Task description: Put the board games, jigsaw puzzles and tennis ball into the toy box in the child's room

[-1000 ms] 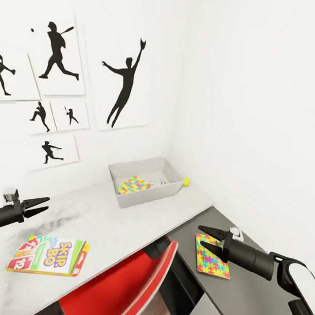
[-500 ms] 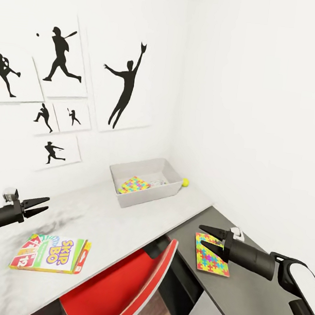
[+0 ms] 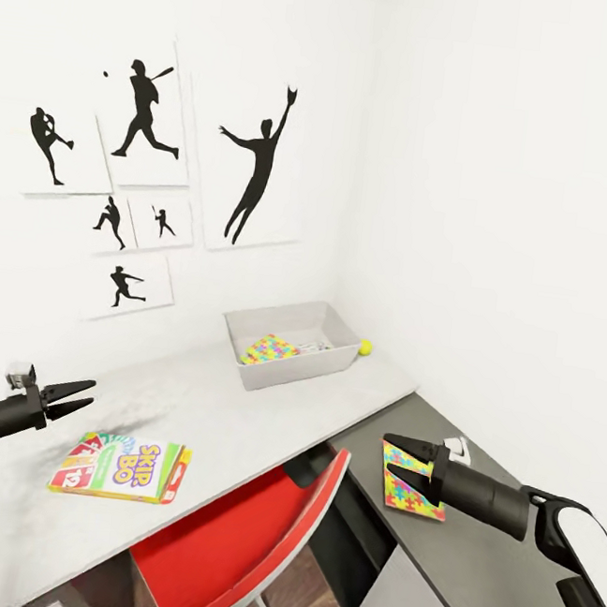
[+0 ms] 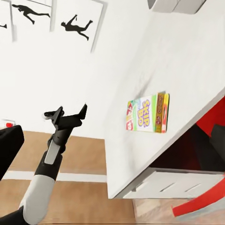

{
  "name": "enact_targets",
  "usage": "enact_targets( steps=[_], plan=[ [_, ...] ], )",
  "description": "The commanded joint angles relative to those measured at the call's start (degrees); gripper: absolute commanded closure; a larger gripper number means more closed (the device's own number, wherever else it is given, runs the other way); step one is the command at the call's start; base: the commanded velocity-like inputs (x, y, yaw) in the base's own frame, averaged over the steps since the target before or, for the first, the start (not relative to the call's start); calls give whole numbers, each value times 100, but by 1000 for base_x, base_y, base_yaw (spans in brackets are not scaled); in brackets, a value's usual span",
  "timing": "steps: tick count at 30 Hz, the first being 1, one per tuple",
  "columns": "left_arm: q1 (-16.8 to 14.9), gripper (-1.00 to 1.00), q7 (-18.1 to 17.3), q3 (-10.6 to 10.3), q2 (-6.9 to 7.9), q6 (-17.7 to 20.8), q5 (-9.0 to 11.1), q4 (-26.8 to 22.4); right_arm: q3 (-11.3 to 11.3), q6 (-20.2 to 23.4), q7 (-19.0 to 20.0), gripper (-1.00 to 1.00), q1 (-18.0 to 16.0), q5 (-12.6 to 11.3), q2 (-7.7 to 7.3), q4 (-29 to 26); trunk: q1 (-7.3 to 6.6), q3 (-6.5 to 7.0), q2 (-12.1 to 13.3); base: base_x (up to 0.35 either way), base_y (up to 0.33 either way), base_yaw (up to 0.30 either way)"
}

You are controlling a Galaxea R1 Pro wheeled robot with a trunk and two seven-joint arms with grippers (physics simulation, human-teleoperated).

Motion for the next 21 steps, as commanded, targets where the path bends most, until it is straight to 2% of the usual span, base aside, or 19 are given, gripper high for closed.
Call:
enact_targets(
  steps=[1,8,16,21],
  plan=[
    [-6,-100,-10,0,-1,52,12,1,3,9,-10,-100,-5,-11,-4,-2,3,-12,-11,-16,0,252],
    [-6,-100,-9,-2,-4,52,12,3,3,9,-13,-100,-2,-7,-2,-2,3,-12,-11,-27,0,273],
    [-6,-100,-5,-2,-4,52,12,2,3,9,-12,-100,-1,-5,-2,-2,3,-11,-11,-214,0,281],
    [-6,-100,-3,-2,-4,52,12,1,3,9,-6,-100,2,-5,4,-7,3,4,-11,-77,0,271]
  ],
)
